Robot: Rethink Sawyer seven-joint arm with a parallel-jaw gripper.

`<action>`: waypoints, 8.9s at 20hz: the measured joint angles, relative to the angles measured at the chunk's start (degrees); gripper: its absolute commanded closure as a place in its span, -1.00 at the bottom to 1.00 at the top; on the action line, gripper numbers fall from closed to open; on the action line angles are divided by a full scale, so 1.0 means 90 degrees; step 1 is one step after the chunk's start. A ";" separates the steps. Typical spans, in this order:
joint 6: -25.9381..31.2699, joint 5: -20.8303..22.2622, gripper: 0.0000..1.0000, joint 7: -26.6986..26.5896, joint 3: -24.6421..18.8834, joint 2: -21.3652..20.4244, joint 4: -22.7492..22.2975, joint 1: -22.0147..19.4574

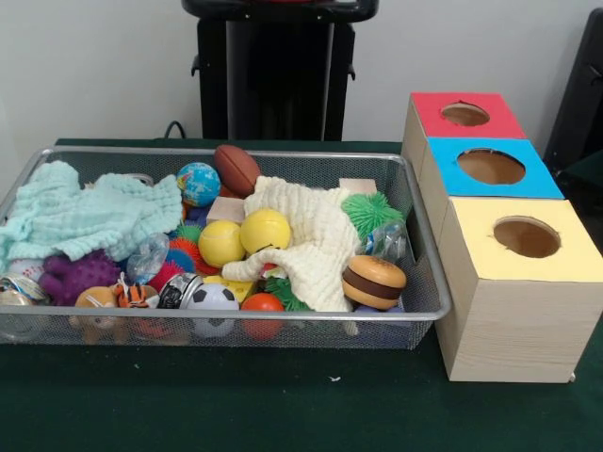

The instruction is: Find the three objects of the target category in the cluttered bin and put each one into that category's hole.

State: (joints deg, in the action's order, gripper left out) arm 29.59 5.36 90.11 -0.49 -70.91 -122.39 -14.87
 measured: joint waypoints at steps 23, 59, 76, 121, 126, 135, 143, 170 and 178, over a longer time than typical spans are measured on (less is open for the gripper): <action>-0.2250 0.1784 -1.00 0.0000 -0.0401 0.2141 0.1602 -0.1316; -0.2281 0.3220 -1.00 0.0000 -0.1724 0.4191 0.3859 -0.2583; -0.2285 0.3329 -1.00 0.0000 -0.1810 0.4560 0.4020 -0.2596; -0.1508 0.3531 -1.00 0.0000 -0.1797 0.4558 0.4478 -0.2287; -0.1507 0.3872 -1.00 0.0000 -0.1782 0.4557 0.4478 -0.2288; -0.1508 0.4111 -1.00 0.0000 -0.1780 0.4558 0.4478 -0.2288; -0.1506 0.4187 -1.00 0.0000 -0.1780 0.4594 0.4479 -0.2296; -0.0730 0.4204 -1.00 0.0000 -0.1782 0.4746 0.4483 -0.2383; -0.0729 0.4205 -1.00 0.0000 -0.1781 0.4746 0.4499 -0.2370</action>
State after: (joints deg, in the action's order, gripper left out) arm 23.03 43.21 90.11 -16.52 -28.19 -81.90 -36.20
